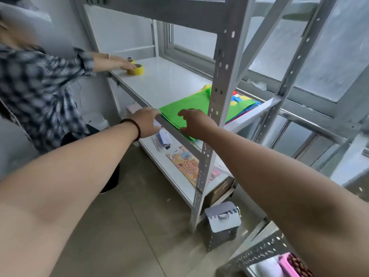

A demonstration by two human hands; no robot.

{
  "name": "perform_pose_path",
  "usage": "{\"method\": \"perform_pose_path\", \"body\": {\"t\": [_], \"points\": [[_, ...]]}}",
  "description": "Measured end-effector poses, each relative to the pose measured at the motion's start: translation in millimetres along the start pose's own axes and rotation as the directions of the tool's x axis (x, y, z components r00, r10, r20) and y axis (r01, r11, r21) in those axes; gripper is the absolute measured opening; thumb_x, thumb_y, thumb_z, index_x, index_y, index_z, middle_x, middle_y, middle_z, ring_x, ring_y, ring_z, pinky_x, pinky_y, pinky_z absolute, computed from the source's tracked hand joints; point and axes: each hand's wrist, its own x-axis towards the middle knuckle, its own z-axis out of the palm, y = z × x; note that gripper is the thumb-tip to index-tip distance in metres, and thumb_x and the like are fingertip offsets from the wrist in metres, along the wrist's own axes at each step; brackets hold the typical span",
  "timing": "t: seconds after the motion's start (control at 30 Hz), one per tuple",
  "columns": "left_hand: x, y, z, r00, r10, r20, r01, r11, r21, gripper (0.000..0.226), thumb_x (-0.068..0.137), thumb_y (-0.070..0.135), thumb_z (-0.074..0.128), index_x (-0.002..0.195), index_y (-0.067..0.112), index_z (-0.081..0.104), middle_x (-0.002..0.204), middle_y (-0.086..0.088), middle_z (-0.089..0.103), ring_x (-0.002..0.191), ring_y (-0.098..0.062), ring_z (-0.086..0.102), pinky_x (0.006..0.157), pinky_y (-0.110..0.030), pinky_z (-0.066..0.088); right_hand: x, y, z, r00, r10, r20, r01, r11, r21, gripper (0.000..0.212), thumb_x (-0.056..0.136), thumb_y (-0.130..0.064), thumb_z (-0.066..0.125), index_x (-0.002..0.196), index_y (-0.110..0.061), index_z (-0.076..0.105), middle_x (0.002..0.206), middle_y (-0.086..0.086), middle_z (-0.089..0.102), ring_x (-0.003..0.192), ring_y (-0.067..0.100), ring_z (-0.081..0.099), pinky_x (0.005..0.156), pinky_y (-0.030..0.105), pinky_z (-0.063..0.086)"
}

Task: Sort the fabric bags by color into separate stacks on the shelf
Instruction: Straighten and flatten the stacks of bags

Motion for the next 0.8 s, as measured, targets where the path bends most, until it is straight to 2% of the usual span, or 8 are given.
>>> {"method": "perform_pose_path", "body": {"t": [0.2, 0.4, 0.57, 0.8], "points": [[77, -31, 13, 0.997, 0.069, 0.044, -0.069, 0.998, -0.004, 0.058, 0.087, 0.024, 0.056, 0.141, 0.012, 0.038, 0.147, -0.012, 0.037, 0.135, -0.025, 0.035, 0.110, -0.033, 0.028, 63, 12, 19, 0.996, 0.094, -0.003, -0.094, 0.996, 0.010, 0.053, 0.087, -0.015, 0.062, 0.136, -0.010, 0.045, 0.131, 0.015, 0.055, 0.119, 0.029, 0.054, 0.099, 0.041, 0.047], [162, -68, 21, 0.966, 0.223, 0.132, -0.223, 0.975, -0.015, 0.061, 0.084, 0.022, 0.060, 0.140, 0.009, 0.039, 0.144, -0.016, 0.039, 0.133, -0.028, 0.037, 0.112, -0.036, 0.031, 121, 18, 40, 0.958, 0.284, -0.039, -0.283, 0.959, 0.018, 0.052, 0.088, -0.014, 0.060, 0.137, -0.008, 0.044, 0.132, 0.017, 0.054, 0.120, 0.030, 0.053, 0.100, 0.038, 0.046], [220, -90, 29, 0.909, 0.381, 0.172, -0.381, 0.924, -0.033, 0.060, 0.086, 0.021, 0.060, 0.140, 0.007, 0.038, 0.144, -0.017, 0.039, 0.134, -0.028, 0.036, 0.110, -0.033, 0.029, 155, 17, 61, 0.872, 0.488, -0.046, -0.486, 0.873, 0.043, 0.048, 0.087, -0.016, 0.060, 0.133, -0.006, 0.048, 0.126, 0.018, 0.058, 0.115, 0.031, 0.056, 0.095, 0.036, 0.048], [276, -90, 56, 0.839, 0.491, 0.235, -0.479, 0.871, -0.109, 0.058, 0.086, 0.020, 0.059, 0.139, 0.005, 0.039, 0.144, -0.018, 0.040, 0.134, -0.030, 0.037, 0.112, -0.036, 0.030, 168, 37, 78, 0.719, 0.694, -0.025, -0.692, 0.719, 0.069, 0.046, 0.086, -0.015, 0.059, 0.129, -0.003, 0.050, 0.127, 0.020, 0.056, 0.118, 0.033, 0.053, 0.100, 0.040, 0.045]]}}
